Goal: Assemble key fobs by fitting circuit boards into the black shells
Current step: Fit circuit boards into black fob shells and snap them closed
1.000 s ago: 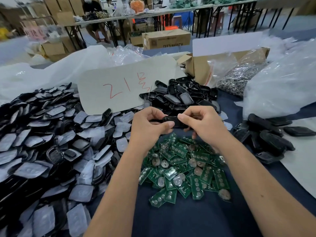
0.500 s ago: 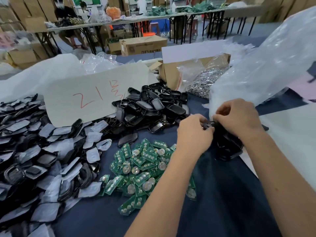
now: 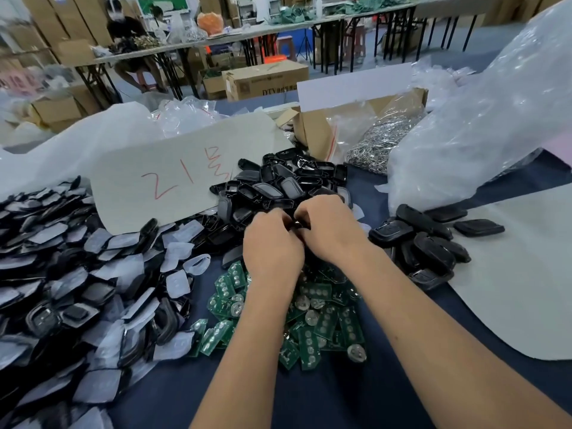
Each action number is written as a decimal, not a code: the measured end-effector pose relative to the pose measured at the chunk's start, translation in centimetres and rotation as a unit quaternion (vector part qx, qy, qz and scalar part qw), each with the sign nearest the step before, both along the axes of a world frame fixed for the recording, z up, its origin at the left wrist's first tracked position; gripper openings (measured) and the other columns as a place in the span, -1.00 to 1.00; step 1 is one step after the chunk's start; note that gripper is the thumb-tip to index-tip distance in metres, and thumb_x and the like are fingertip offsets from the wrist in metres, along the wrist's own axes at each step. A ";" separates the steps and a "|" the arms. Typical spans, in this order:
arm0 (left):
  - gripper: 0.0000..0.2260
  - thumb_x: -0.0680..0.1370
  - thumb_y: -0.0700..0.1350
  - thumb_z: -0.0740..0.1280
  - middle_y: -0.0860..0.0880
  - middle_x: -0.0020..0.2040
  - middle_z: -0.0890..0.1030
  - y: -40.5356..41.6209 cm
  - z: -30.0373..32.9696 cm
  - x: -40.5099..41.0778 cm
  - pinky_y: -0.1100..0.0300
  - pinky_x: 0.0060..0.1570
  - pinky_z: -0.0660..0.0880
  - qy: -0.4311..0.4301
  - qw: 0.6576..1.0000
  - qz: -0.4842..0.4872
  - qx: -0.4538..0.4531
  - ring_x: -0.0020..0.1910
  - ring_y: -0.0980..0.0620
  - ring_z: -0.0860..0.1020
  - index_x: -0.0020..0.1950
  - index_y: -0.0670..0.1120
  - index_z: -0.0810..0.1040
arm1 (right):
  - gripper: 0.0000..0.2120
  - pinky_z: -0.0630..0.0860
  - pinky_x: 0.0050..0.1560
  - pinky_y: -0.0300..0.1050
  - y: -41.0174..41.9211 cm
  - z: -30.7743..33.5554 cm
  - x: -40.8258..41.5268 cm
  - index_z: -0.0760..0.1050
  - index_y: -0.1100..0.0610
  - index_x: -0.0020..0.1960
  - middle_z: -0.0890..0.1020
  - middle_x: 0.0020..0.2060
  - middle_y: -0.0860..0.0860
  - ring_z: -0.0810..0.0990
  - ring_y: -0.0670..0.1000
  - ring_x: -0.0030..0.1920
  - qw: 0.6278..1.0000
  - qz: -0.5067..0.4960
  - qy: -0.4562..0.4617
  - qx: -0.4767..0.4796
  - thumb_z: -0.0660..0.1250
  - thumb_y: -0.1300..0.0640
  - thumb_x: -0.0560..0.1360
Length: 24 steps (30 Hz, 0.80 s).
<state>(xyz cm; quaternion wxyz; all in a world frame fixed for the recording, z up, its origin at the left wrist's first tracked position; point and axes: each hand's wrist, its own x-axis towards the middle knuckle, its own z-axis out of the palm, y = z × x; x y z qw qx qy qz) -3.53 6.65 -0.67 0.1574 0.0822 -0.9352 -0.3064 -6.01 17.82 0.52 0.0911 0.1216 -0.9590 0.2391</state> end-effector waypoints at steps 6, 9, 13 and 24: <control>-0.86 0.47 -0.22 0.47 0.03 -0.10 0.63 -3.0 0.1 0.1 0.07 -0.08 0.53 0.015 0.999 -0.026 0.030 -0.09 -0.02 0.58 -0.09 0.01 0.62 | -0.83 0.52 -0.07 -0.37 0.0 -0.3 0.4 0.74 0.04 -0.02 0.67 -0.18 -0.13 0.63 -0.18 -0.17 0.984 0.077 0.005 -0.159 0.53 0.27 0.46; -0.86 0.47 -0.12 0.52 0.13 -0.22 0.62 -4.8 0.8 0.4 0.25 -0.19 0.48 0.060 0.994 -0.022 0.084 -0.20 0.19 0.57 -0.15 0.07 0.59 | -0.81 0.53 -0.10 -0.38 -0.8 -0.1 1.2 0.65 0.01 0.07 0.68 -0.20 -0.11 0.63 -0.21 -0.18 0.964 0.069 0.015 -0.255 0.54 0.19 0.49; -0.74 0.51 -0.12 0.51 0.10 -0.23 0.62 -7.8 1.0 1.0 0.20 -0.17 0.56 0.103 0.975 0.012 0.197 -0.22 0.19 0.61 0.06 0.19 0.58 | -0.84 0.53 -0.16 -0.21 -3.3 0.5 2.3 0.58 0.00 0.02 0.64 -0.20 -0.09 0.59 -0.17 -0.21 0.988 0.105 -0.029 -0.106 0.51 0.01 0.53; -0.90 0.56 -0.08 0.49 -0.02 -0.21 0.67 -12.4 0.4 2.0 0.16 -0.35 0.51 0.146 0.903 0.023 0.404 -0.29 0.08 0.57 0.06 0.05 0.68 | -0.77 0.49 -0.23 -0.11 -8.5 1.1 2.0 0.57 -0.02 -0.10 0.62 -0.18 -0.08 0.62 0.01 -0.17 0.974 0.154 -0.141 0.082 0.59 -0.06 0.46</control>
